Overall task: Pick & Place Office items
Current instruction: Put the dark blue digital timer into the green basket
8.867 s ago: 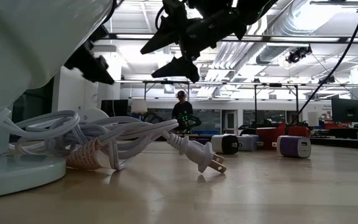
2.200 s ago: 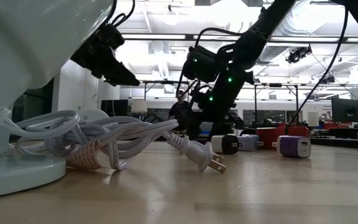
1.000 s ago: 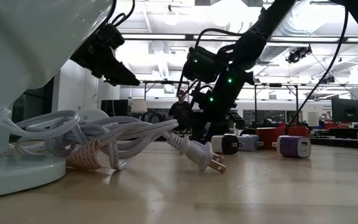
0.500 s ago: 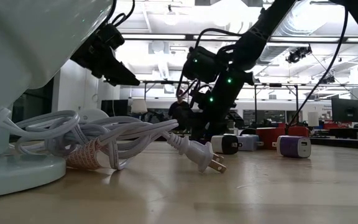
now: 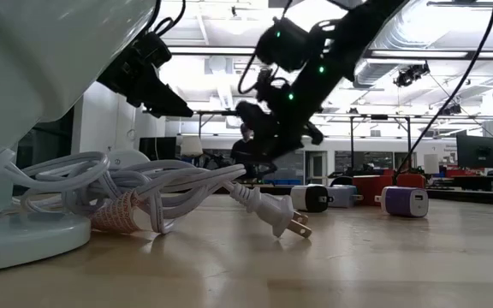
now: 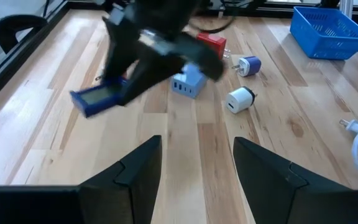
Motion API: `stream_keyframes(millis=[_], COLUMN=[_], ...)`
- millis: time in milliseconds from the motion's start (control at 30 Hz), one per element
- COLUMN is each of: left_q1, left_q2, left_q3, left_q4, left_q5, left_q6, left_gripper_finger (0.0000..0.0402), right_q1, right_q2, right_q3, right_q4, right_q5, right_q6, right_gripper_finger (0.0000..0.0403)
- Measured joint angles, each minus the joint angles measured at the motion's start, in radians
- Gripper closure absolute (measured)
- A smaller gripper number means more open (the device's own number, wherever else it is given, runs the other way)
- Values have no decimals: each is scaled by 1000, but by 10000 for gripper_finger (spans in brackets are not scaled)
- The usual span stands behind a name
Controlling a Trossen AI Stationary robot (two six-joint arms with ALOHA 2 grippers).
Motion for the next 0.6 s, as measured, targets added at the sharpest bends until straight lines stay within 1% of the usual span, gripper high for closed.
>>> stream_keyframes(millis=[167, 400, 600], left_q1=[0, 0, 0], left_q2=[0, 0, 0], left_q3=[0, 0, 0], left_q4=[1, 1, 1], left_q5=[0, 0, 0], left_q6=[0, 0, 0], left_gripper_finger=[208, 208, 208], right_q1=[50, 126, 167], right_q2=[-37, -55, -57], right_q3=[0, 0, 0], right_q4=[13, 29, 38], right_q5=[-94, -121, -135], right_q6=[-54, -106, -108], right_gripper_finger=[256, 256, 255])
